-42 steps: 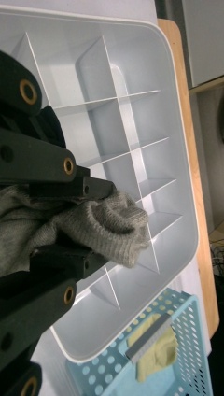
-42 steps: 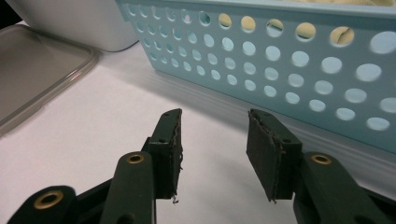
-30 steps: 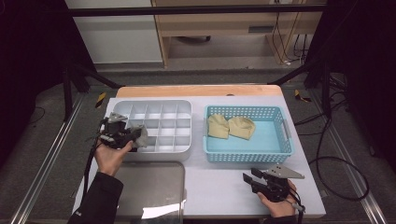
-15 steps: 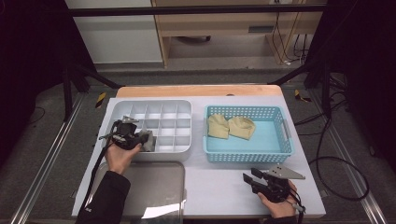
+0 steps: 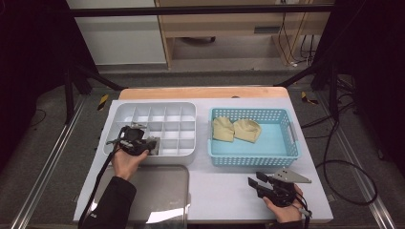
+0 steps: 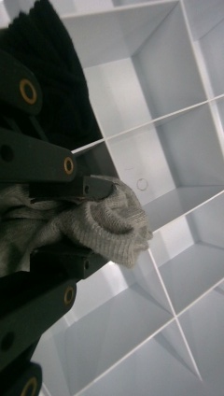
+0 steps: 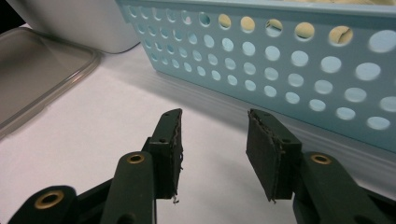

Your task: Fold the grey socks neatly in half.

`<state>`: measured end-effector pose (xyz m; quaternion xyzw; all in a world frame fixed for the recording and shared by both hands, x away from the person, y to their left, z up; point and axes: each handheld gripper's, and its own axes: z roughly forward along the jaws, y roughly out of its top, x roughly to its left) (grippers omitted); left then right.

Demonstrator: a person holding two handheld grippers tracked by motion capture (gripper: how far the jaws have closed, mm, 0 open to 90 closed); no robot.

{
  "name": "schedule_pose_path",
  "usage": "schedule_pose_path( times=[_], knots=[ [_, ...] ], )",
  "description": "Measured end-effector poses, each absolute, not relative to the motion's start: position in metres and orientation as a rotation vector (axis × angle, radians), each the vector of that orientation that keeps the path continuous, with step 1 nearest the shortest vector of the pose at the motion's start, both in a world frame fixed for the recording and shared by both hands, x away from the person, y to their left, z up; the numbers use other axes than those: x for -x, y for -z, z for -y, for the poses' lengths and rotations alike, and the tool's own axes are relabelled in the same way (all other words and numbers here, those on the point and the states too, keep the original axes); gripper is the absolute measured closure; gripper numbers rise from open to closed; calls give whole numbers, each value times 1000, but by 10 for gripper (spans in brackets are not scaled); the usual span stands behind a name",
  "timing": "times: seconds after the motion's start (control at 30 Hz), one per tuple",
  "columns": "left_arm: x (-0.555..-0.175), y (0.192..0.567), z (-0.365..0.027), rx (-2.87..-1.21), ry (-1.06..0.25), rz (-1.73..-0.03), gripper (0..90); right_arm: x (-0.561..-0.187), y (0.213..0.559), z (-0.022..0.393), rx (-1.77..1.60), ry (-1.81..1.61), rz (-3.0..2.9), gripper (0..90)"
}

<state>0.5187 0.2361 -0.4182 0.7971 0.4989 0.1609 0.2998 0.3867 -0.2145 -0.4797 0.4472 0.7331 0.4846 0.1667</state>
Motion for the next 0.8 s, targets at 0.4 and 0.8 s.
schedule_pose_path(
  times=[0.4,0.8],
  knots=[
    [-516,419,-241,-2094,-429,-1338,564,-387,480,215,-1275,-1378,-2088,550],
    [-505,406,-254,-2006,-405,-1284,707,-386,478,217,-1278,-1389,-2071,561]
  ],
)
